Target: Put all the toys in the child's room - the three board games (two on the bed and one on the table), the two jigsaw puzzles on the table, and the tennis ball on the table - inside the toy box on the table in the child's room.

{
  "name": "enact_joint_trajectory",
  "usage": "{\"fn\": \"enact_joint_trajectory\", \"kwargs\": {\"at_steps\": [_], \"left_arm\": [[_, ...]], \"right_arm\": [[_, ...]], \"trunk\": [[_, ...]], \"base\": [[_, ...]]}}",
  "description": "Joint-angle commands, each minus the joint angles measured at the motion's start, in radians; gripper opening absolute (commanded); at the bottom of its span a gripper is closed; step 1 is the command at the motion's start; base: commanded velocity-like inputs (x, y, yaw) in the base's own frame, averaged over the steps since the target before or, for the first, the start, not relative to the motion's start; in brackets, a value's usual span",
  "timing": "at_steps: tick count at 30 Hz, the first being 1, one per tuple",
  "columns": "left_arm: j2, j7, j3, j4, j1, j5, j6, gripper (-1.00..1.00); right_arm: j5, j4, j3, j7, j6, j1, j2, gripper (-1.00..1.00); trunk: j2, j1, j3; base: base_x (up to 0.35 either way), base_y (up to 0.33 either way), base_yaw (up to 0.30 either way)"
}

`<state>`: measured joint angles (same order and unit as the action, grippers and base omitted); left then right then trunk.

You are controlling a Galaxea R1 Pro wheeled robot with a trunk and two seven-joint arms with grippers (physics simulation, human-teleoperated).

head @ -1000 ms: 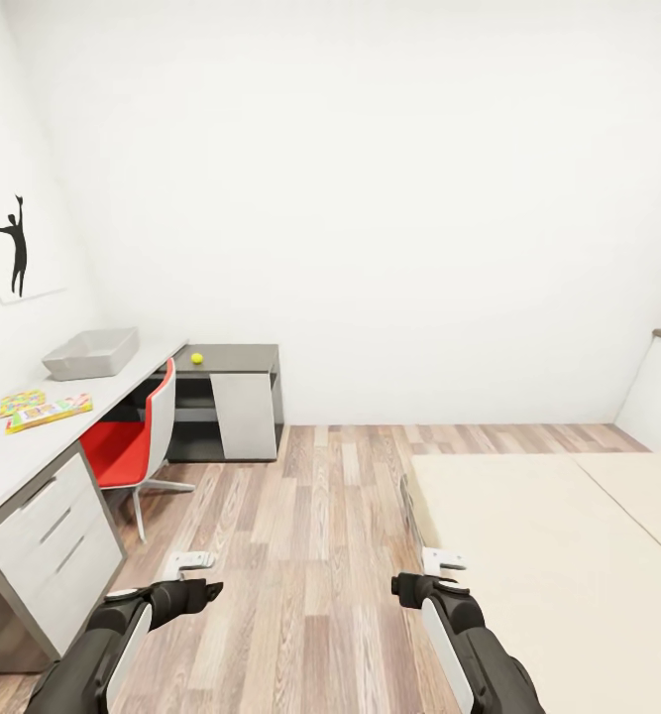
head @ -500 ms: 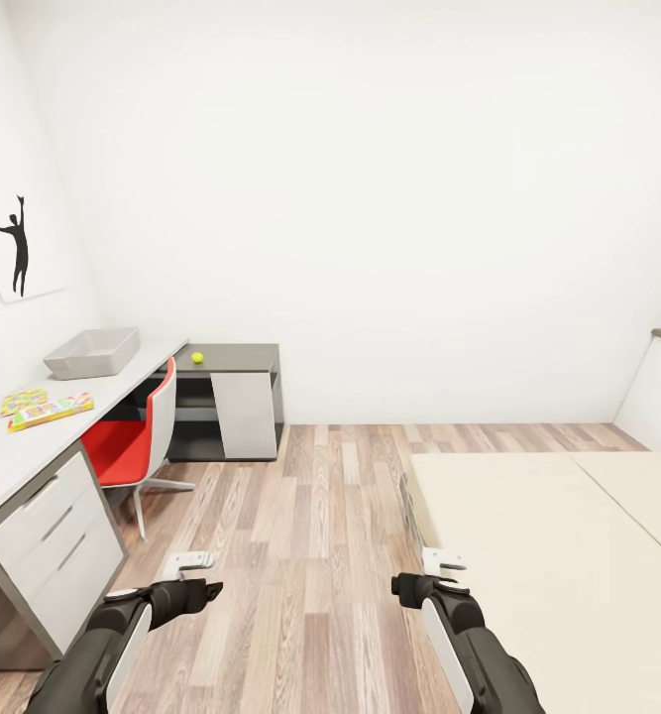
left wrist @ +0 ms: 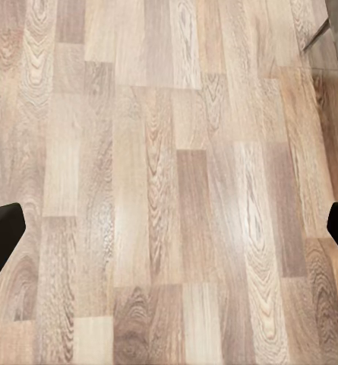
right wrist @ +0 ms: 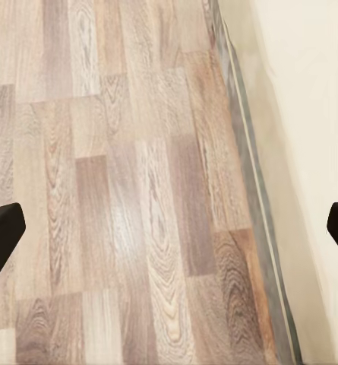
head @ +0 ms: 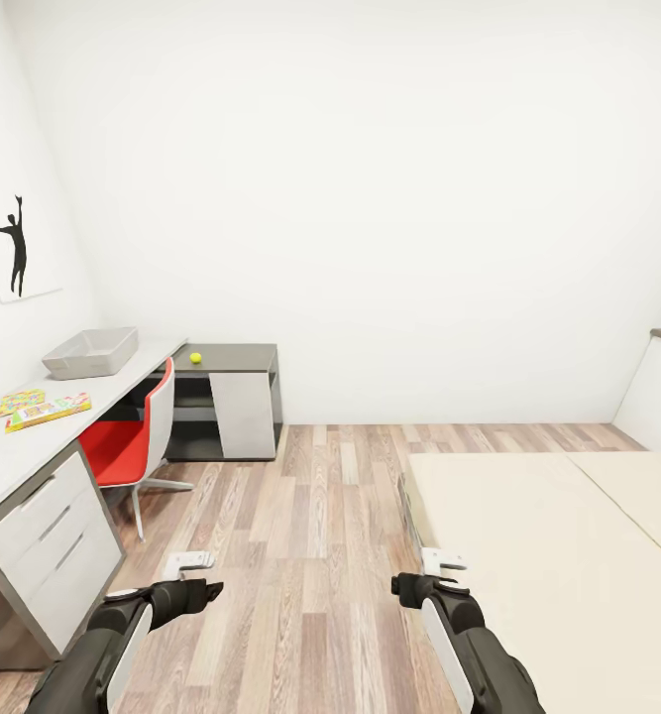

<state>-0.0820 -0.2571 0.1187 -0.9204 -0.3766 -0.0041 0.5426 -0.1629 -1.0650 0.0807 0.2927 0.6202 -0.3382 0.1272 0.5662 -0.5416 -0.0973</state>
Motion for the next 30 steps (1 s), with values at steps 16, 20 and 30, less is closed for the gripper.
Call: {"fn": "enact_joint_trajectory", "kwargs": {"at_steps": [16, 20, 30], "left_arm": [[0.000, -0.005, 0.003, -0.001, -0.001, -0.001, 0.007, 1.00], [0.000, -0.005, 0.003, -0.001, -0.001, -0.001, 0.007, 1.00], [0.001, -0.005, 0.003, -0.001, -0.001, -0.001, 0.007, 1.00]], "right_arm": [[-0.012, -0.001, 0.002, 0.009, 0.003, -0.001, -0.001, 1.00], [-0.012, 0.000, 0.002, 0.009, 0.003, -0.001, -0.001, 1.00], [-0.012, 0.000, 0.002, 0.009, 0.003, -0.001, -0.001, 1.00]], "trunk": [[0.002, 0.000, -0.002], [0.002, 0.000, -0.002], [0.002, 0.000, -0.002]], "base": [[0.000, -0.286, 0.000], [0.000, -0.303, 0.000], [0.000, -0.303, 0.000]]}}
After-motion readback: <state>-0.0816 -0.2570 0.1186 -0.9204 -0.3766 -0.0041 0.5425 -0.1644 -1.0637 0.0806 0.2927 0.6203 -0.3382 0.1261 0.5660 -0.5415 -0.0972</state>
